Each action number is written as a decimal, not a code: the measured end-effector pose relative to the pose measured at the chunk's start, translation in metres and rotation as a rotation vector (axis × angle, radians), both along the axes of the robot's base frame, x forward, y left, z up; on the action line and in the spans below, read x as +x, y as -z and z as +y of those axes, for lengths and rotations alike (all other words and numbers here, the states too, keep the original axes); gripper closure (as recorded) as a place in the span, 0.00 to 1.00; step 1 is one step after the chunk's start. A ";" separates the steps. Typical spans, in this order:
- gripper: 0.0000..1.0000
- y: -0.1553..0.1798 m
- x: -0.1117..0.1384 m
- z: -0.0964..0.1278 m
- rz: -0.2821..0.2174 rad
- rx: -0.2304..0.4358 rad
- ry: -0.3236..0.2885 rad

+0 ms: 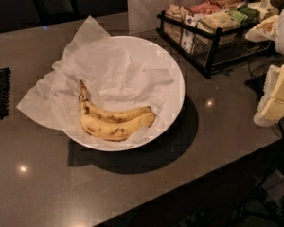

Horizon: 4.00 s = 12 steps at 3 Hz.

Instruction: Pick banana from white bowl

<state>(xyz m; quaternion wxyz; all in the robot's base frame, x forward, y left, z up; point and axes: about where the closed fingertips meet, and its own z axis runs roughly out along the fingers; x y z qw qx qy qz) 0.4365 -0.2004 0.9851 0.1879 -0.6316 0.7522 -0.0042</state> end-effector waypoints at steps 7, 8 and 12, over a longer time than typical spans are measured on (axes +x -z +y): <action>0.00 -0.040 -0.054 0.273 0.022 0.199 -0.771; 0.00 -0.024 -0.034 0.283 0.055 0.218 -0.744; 0.00 0.033 -0.010 0.263 0.116 0.334 -0.704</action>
Offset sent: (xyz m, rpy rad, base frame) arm -0.1421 0.1517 0.1178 0.2506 -0.1233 0.8187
